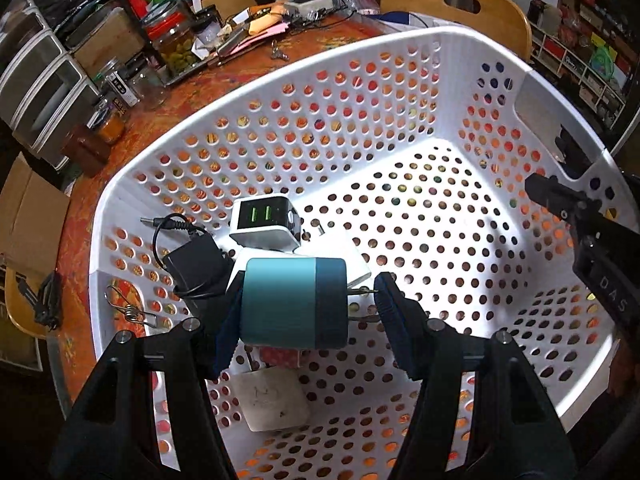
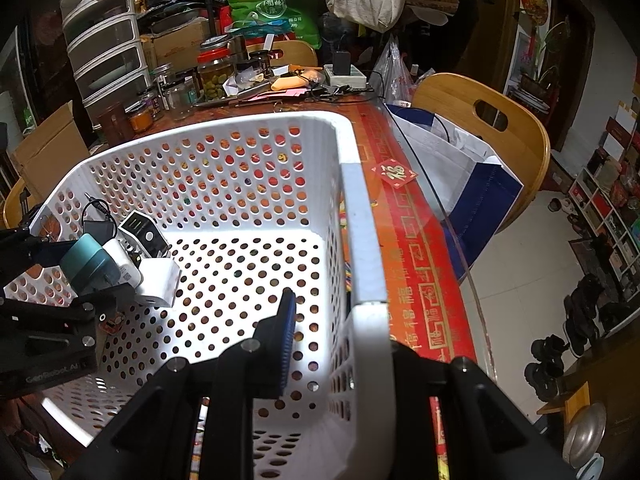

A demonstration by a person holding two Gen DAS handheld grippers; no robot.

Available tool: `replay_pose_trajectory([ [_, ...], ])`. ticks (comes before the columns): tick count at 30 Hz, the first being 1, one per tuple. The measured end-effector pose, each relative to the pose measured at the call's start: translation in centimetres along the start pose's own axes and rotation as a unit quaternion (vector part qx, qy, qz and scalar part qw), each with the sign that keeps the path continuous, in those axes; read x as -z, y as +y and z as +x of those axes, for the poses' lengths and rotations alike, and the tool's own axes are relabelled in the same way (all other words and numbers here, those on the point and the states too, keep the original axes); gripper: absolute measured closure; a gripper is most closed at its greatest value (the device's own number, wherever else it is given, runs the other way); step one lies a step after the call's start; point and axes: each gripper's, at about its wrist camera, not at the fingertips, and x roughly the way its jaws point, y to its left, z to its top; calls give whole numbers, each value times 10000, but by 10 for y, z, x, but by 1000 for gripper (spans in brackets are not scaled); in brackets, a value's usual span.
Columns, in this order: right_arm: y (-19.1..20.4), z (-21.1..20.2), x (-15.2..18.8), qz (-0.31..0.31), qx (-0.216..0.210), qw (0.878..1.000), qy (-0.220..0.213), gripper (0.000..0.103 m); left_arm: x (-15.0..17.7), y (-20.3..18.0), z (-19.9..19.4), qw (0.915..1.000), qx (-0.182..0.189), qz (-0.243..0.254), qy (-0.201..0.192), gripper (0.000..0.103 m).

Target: Organize rigid objects

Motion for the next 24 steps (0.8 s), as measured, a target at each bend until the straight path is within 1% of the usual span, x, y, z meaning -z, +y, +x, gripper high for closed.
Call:
replay_pose_trajectory([
  [2,0,0,0,1,-4,10000,-1,80,0,0,0,10000,1,8,-25,43],
  [6,0,0,0,-2,0,10000,1,80,1,3,1,9999,88,-49,58,43],
  [7,1,0,-1,-5,1,10000,6,80,1,4,1,9999,89,-40,62,40],
  [8,0,0,0,-4,0,10000,5,80,1,4,0,10000,77,-46,41,33],
  [9,0,0,0,-7,3,10000,9,80,1,4,-1,10000,76,-61,-2,28],
  [10,0,0,0,-4,2,10000,9,80,1,4,-3,9999,73,-72,-38,16],
  [11,0,0,0,1,-1,10000,3,80,2,4,-4,9999,52,-77,-81,7],
  [13,0,0,0,0,-2,10000,7,80,3,6,-7,9998,56,-93,-148,5],
  [16,0,0,-1,2,-6,10000,6,80,3,9,-7,9997,160,-118,-120,5],
  [18,0,0,0,-5,-4,10000,5,80,3,9,-8,9997,118,-104,-164,3],
  [20,0,0,0,-2,-1,10000,3,80,4,10,-11,9995,78,-126,-265,0],
  [24,0,1,-1,-19,4,10000,-10,79,6,14,-16,9990,105,-137,-421,0],
])
